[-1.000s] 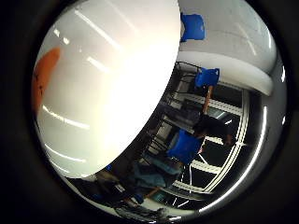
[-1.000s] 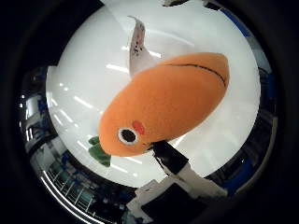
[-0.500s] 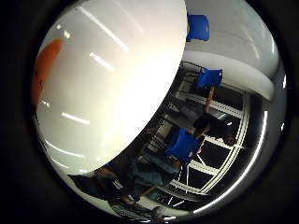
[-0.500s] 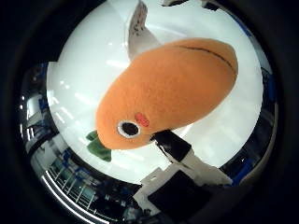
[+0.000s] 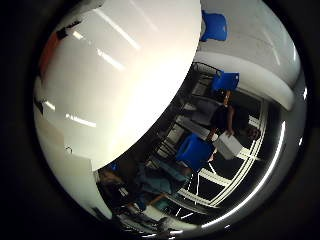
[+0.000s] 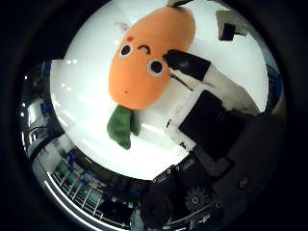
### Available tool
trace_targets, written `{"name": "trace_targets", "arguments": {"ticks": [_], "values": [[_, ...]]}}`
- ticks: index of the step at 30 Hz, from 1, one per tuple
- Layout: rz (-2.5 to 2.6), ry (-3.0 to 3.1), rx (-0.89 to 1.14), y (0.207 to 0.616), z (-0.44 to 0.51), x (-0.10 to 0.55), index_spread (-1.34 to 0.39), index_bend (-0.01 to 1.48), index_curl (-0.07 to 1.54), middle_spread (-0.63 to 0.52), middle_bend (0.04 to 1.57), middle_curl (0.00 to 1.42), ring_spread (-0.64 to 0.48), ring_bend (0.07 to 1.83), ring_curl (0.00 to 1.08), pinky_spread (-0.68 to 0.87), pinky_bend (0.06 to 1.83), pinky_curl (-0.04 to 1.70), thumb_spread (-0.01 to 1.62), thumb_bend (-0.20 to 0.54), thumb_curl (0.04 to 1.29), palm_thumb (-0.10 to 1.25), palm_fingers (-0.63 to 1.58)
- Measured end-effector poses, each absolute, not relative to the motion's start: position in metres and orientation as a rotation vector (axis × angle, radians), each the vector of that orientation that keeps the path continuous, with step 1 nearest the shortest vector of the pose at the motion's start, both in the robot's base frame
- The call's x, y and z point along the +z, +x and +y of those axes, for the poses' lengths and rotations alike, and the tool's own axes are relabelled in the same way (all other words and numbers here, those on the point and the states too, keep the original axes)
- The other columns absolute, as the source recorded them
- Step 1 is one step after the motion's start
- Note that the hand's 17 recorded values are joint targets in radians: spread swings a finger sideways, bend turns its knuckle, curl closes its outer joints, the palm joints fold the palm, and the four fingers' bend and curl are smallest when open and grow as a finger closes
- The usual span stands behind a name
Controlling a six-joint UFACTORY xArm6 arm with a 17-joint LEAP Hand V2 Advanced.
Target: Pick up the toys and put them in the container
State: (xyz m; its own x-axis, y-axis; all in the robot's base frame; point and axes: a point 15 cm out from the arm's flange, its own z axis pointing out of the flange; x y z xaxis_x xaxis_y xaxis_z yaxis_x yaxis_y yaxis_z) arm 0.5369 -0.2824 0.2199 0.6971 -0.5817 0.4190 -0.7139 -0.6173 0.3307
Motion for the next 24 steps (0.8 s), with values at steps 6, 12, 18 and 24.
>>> {"name": "trace_targets", "arguments": {"ticks": [6,12,18,24], "values": [[-1.003,2.425,0.39,0.534,-0.284,0.237,-0.46,0.19,0.4,-0.29,0.68,0.54,-0.32,0.97,0.43,-0.6,0.93,0.3,1.01,-0.025,0.42,0.89,1.0],[-0.977,2.43,0.428,0.528,-0.287,0.261,-0.48,0.15,0.36,-0.3,0.58,0.53,-0.33,0.94,0.44,-0.54,0.99,0.3,1.01,-0.027,0.43,0.83,0.63],[-0.941,2.443,0.422,0.511,-0.28,0.265,-0.47,0.22,0.37,-0.17,0.37,0.43,-0.16,0.68,0.35,-0.07,0.86,0.22,1.02,-0.024,0.43,0.8,0.15],[-0.876,2.474,0.415,0.512,-0.256,0.249,-0.46,0.18,0.35,-0.08,0.24,0.36,0.02,0.49,0.26,0.27,0.74,0.17,1.0,-0.025,0.43,0.8,0.07]]}}
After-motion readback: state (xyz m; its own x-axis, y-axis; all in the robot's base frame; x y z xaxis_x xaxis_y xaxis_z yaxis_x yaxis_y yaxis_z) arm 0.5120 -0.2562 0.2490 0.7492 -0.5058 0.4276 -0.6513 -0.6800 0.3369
